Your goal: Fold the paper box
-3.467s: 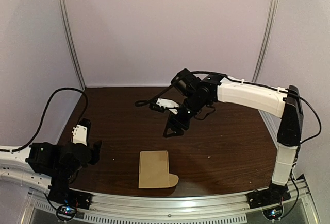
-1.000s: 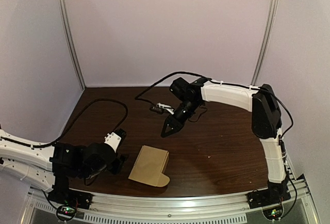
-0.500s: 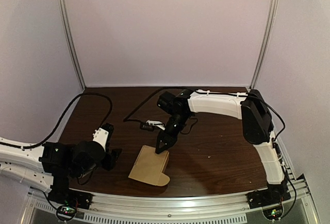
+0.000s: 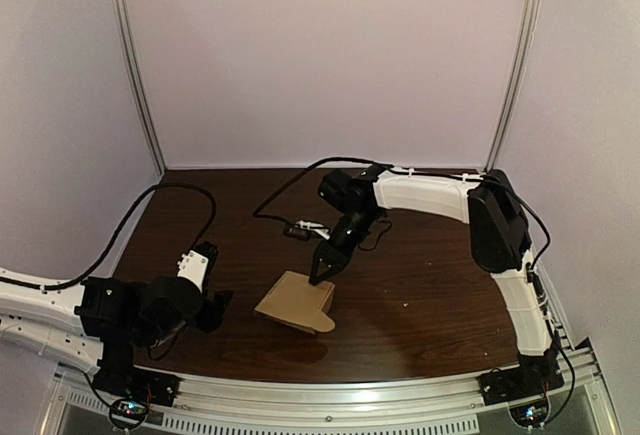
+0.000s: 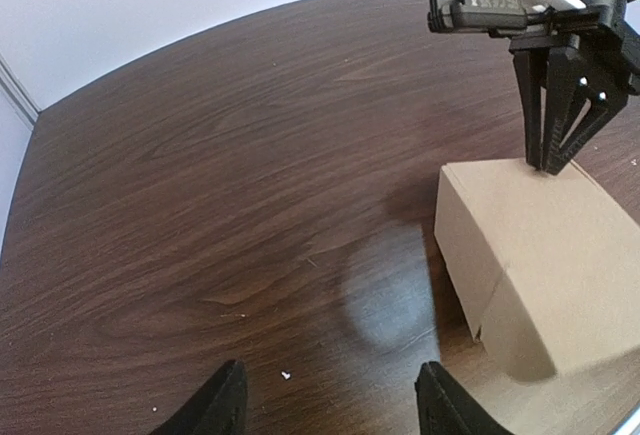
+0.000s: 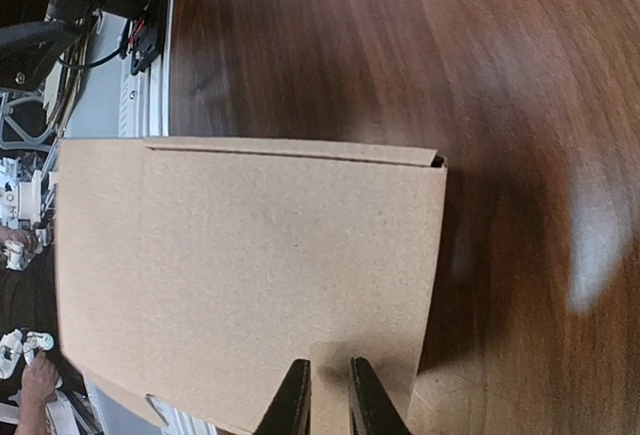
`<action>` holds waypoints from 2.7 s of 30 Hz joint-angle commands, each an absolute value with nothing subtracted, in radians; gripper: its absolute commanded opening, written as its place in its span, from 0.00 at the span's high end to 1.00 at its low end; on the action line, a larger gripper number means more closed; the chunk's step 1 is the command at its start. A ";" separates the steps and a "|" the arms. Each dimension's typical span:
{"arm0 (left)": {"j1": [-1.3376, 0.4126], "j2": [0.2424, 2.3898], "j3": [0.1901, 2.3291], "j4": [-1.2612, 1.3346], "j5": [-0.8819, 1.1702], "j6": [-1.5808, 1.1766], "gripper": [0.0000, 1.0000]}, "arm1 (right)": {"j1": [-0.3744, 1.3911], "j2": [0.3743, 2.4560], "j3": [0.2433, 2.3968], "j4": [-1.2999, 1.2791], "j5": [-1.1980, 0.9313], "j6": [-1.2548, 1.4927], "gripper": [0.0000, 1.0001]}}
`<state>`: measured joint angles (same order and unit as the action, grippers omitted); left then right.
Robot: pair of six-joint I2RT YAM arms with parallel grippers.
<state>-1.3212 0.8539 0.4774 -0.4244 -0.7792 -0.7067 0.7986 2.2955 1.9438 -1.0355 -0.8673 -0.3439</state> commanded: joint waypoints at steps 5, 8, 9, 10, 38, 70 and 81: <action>-1.321 0.897 0.437 -0.370 -0.746 -0.715 0.39 | 0.739 2.359 1.950 -1.043 -0.873 -0.322 0.85; -1.322 0.902 0.405 -0.317 -0.743 -0.721 0.39 | 0.733 2.360 1.950 -1.039 -0.886 -0.319 0.84; -1.322 0.907 0.396 -0.291 -0.734 -0.716 0.40 | 0.732 2.359 1.950 -1.040 -0.891 -0.318 0.84; -1.322 0.914 0.385 -0.251 -0.711 -0.698 0.42 | 0.732 2.359 1.950 -1.038 -0.893 -0.320 0.84; -1.321 0.675 0.354 -0.618 -0.775 -0.967 0.50 | 0.942 2.237 1.925 -1.019 -0.627 -0.502 0.80; -1.322 1.032 0.413 -0.217 -0.704 -0.688 0.55 | 0.760 2.200 1.830 -1.010 -0.664 -0.397 0.80; -1.321 1.155 0.527 -0.081 -0.625 -0.472 0.52 | 0.749 2.054 1.809 -0.991 -0.606 -0.418 0.70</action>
<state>-1.3212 1.0500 0.4744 -0.1799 -0.6834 -0.5682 0.7174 2.1109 1.8271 -1.0008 -0.6067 -0.4080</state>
